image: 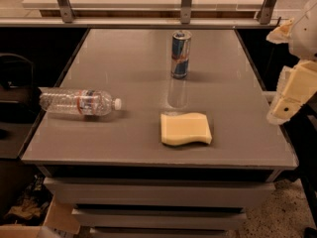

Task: Move redbull can near water bottle

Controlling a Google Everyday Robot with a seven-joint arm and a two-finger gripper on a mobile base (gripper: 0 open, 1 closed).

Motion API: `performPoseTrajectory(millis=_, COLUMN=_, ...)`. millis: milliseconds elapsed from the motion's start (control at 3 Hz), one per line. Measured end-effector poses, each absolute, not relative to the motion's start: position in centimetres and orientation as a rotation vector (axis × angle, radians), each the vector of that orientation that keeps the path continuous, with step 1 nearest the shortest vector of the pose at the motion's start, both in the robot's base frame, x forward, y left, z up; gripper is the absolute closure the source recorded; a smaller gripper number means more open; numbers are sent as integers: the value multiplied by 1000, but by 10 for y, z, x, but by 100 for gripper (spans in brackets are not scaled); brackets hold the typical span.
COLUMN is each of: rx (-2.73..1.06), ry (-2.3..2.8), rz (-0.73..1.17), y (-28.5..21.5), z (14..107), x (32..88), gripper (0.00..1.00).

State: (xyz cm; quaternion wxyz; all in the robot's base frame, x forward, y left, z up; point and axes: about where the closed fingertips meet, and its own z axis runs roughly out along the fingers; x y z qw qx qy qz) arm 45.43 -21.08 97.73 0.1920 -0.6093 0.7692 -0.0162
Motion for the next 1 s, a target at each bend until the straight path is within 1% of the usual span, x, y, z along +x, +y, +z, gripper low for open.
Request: performPoseTrajectory(millis=1000, rx=-1675, ry=1750, rz=332, y=-130, z=956, x=556, gripper=0)
